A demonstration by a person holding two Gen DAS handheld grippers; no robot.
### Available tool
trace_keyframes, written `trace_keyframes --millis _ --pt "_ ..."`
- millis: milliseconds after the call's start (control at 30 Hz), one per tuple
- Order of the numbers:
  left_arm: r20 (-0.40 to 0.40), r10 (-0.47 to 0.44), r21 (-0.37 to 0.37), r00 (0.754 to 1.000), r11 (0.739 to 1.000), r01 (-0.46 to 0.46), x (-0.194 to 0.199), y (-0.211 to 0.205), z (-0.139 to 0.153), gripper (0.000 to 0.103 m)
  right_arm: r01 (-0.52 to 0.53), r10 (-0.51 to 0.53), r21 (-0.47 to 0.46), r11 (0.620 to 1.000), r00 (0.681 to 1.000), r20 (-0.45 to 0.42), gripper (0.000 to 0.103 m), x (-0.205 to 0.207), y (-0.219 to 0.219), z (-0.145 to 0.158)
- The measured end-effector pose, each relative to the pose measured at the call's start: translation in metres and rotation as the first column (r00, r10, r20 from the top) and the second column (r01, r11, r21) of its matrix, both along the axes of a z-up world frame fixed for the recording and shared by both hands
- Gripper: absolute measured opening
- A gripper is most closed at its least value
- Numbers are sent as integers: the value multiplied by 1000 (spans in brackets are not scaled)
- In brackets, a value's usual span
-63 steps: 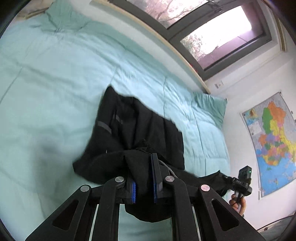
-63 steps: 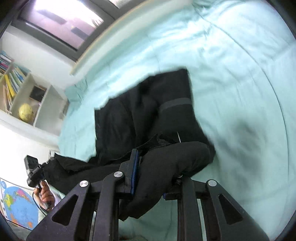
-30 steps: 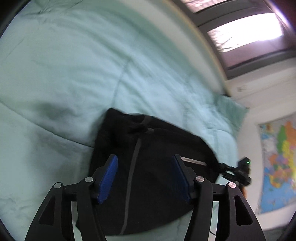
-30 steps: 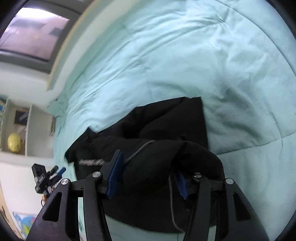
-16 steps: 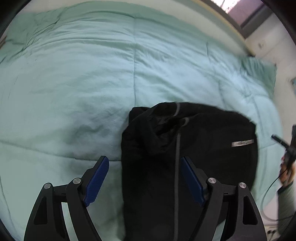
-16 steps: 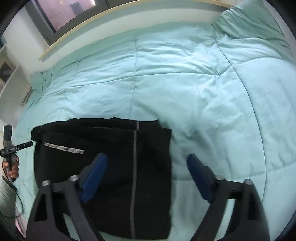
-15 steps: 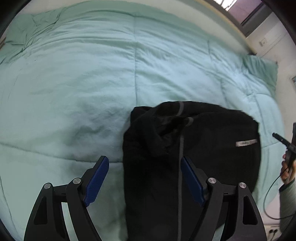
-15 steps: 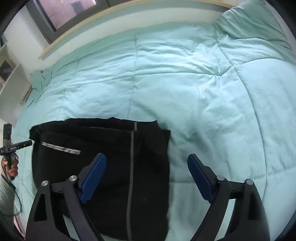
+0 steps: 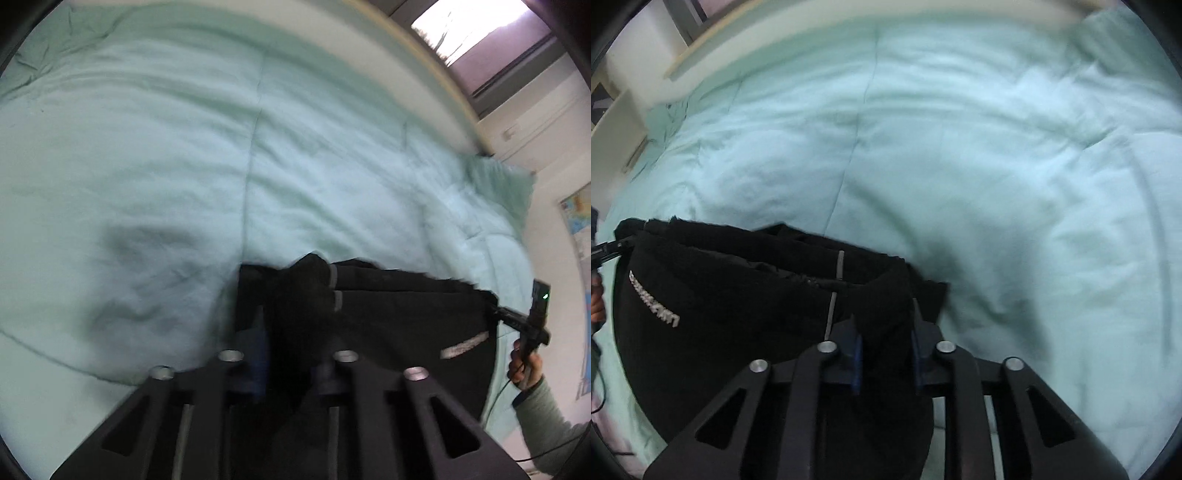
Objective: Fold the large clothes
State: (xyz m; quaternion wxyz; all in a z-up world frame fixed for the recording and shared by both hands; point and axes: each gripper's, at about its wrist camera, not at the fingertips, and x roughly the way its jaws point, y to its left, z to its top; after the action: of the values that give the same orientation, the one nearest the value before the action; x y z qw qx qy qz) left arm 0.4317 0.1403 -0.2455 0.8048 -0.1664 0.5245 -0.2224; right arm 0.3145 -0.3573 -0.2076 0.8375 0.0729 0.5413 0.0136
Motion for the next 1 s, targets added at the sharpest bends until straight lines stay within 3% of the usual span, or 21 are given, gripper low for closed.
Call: trace_keyframes --millis 133,267,333,400,467,567,633,767,800,833,933,1000 --pt "116 28 -13 993 1000 -27 -11 1 51 13 28 -21 -65 997 993 114 17 -17 3 51" --pt "205 76 -23 976 997 -73 8 -3 91 13 49 -16 -158 986 979 205 17 9 12 91" --pt "186 100 16 977 994 -105 27 -3 84 14 76 -42 -160 984 977 208 17 27 8 89" --pt "81 120 92 989 988 -128 49 -7 45 14 95 -70 -156 983 985 160 17 50 7 64" --pt "-29 140 155 990 979 -134 64 -13 -1 14 90 -81 -167 982 995 56 17 71 8 19" --pt "-127 161 152 979 978 -142 69 -16 -49 17 65 -82 -158 985 991 -102 17 85 10 -49" --pt "-135 163 140 977 980 -144 70 -14 -54 21 80 -97 -133 988 987 -125 19 84 10 -64" --pt "-199 165 21 966 986 -164 72 11 -50 34 135 -140 -48 990 983 -117 30 79 -9 -55" --pt "-223 178 -11 958 983 -185 71 23 -45 49 151 -152 -11 988 981 -117 31 76 -17 -51" --pt "-229 193 -24 954 979 -204 67 35 -39 56 171 -167 24 985 979 -112 32 71 -25 -44" --pt "-190 226 -50 956 970 -239 47 50 -17 59 219 -213 98 971 974 -72 40 49 -37 -14" --pt "-139 238 16 961 971 -238 28 51 4 59 216 -215 109 970 976 -20 49 25 -32 14"
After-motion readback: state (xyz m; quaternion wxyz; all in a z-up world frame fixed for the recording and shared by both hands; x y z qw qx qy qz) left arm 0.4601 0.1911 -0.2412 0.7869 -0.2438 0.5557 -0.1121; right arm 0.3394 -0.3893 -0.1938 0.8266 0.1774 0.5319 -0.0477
